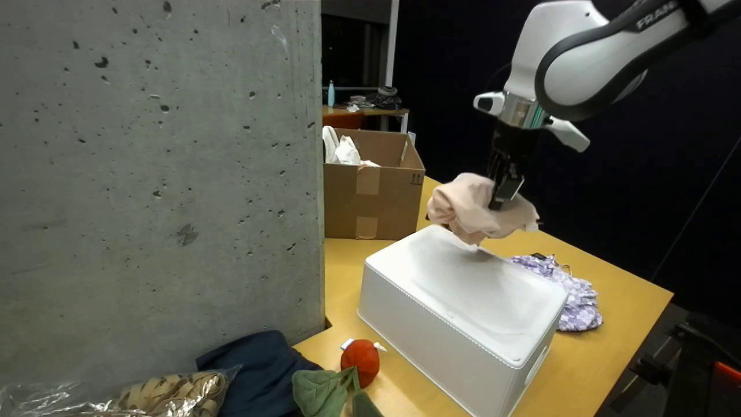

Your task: Pick up the peach shirt and cover the yellow container on the upside down white basket, pick up the peach shirt with the yellow container twice, pick up the peach shirt and put it on the table

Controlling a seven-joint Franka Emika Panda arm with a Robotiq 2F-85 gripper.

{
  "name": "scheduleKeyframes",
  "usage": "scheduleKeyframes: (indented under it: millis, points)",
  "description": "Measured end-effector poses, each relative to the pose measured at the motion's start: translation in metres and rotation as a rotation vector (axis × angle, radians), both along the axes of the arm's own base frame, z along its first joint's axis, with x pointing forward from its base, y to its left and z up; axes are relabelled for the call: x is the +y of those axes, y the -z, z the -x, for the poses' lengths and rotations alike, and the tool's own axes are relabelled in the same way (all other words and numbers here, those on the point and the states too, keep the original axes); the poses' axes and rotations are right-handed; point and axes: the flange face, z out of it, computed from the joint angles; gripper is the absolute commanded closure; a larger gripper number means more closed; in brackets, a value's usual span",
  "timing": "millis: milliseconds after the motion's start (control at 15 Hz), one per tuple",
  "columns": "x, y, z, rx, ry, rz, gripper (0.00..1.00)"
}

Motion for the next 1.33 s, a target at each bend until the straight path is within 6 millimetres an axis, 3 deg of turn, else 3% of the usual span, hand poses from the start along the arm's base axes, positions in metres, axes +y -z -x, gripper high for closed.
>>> scheduleKeyframes:
  millis: [400,667,867,1067,1200,1333]
  points:
    - [-0.002,-0.154,0.026,-0.255,0.095,0.017,0.76]
    - [0.0,-0.244,0.068,-0.347,0.11,0.022,0.76]
    - [0.001,-0.294,0.105,-0.36,0.126,0.03,0.76]
    - [0.003,-0.303,0.124,-0.325,0.137,0.029,0.76]
    - [0.004,-0.281,0.123,-0.281,0.14,0.017,0.76]
    - [0.005,-0.241,0.115,-0.222,0.133,0.0,0.76]
